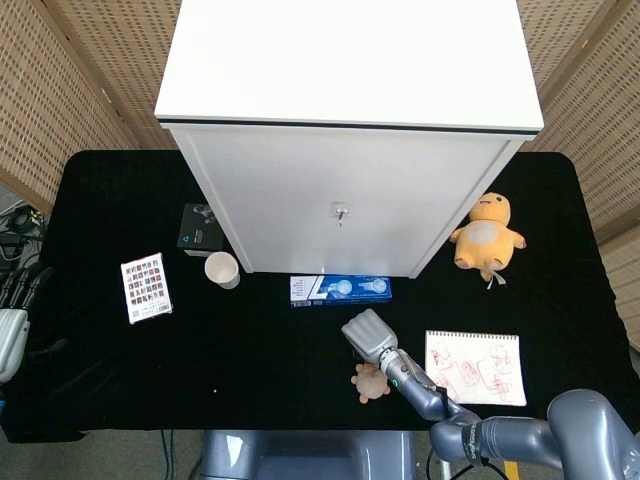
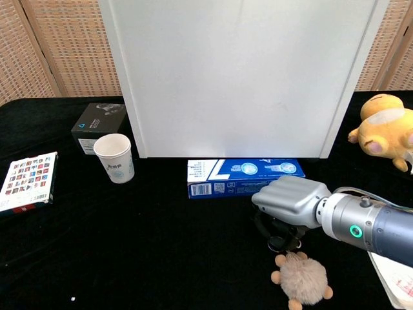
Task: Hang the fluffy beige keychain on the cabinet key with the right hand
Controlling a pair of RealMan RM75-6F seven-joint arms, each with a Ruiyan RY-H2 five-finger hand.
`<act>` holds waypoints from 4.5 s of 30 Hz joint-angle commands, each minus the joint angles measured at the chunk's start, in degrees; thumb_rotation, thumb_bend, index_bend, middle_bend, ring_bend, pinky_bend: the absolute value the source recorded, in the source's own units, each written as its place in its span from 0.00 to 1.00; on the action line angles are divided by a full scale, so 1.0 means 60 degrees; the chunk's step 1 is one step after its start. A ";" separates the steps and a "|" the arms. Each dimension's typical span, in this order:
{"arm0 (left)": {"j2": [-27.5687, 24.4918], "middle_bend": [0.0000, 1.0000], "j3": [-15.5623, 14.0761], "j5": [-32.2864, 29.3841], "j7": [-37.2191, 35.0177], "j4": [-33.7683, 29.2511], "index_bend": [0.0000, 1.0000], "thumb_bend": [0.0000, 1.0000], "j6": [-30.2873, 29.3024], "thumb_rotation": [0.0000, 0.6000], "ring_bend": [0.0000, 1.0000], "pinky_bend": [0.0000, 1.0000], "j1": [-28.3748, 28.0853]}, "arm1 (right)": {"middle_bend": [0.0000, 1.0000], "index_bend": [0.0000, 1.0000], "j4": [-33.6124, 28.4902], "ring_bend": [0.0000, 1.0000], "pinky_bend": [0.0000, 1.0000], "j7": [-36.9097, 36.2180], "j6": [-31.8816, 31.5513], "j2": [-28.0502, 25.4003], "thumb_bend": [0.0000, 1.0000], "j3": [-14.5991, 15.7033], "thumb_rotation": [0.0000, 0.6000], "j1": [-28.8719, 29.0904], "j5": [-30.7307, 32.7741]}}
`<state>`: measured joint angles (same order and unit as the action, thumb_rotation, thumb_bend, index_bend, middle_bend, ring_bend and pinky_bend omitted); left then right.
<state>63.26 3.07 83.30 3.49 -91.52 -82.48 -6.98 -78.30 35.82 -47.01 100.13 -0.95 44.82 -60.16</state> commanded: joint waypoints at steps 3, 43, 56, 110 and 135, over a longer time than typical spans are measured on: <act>-0.0008 0.00 0.0001 -0.0007 -0.0022 0.0006 0.00 0.00 0.0017 1.00 0.00 0.00 -0.0007 | 0.92 0.66 0.0017 0.88 1.00 -0.0278 -0.0099 -0.0004 0.58 -0.0019 1.00 -0.0035 -0.0286; -0.0031 0.00 -0.0070 0.0123 -0.0071 -0.0087 0.00 0.00 -0.0100 1.00 0.00 0.00 0.0062 | 0.93 0.72 -0.2355 0.89 1.00 -0.3035 -0.4704 -0.3638 0.62 -0.0403 1.00 -0.0880 -0.6848; -0.0055 0.00 -0.0055 0.0110 -0.0114 -0.0107 0.00 0.00 -0.0091 1.00 0.00 0.00 0.0058 | 0.93 0.72 -0.3137 0.89 1.00 -0.2147 -0.4794 -0.5003 0.62 -0.1276 1.00 -0.0667 -0.7194; -0.0168 0.00 0.0053 -0.0048 -0.0314 -0.0073 0.00 0.00 -0.0031 1.00 0.00 0.00 0.0025 | 0.93 0.74 -0.2412 0.89 1.00 0.1923 -0.3207 -0.4111 0.61 -0.3079 1.00 0.1213 -0.5271; -0.0243 0.00 0.0077 -0.0044 -0.0430 -0.0119 0.00 0.00 -0.0065 1.00 0.00 0.00 0.0033 | 0.92 0.72 -0.2729 0.89 1.00 0.3112 -0.3381 -0.3931 0.35 -0.3254 1.00 0.1496 -0.4783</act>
<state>61.80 3.53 83.04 0.90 -92.23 -82.88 -6.78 -94.61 54.50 -67.24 76.62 -20.53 53.83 -88.80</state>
